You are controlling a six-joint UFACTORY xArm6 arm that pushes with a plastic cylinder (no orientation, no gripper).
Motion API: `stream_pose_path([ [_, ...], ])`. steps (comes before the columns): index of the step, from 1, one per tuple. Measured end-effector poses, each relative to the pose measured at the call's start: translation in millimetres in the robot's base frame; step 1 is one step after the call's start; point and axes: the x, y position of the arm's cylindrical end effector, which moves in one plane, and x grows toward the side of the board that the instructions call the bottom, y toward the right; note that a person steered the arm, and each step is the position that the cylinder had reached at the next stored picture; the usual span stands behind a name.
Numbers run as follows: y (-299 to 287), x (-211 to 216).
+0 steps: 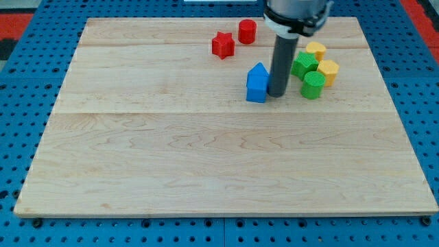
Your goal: Slide the blue cube to the center
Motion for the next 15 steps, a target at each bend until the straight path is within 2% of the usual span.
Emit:
stream_pose_path([
  [2,-63,-85],
  [3,-76,-107],
  [4,-63,-88],
  [6,-28,21],
  [8,11,91],
  [9,-41,78],
  [10,-112,39],
  [11,-145,7],
  [15,-122,11],
])
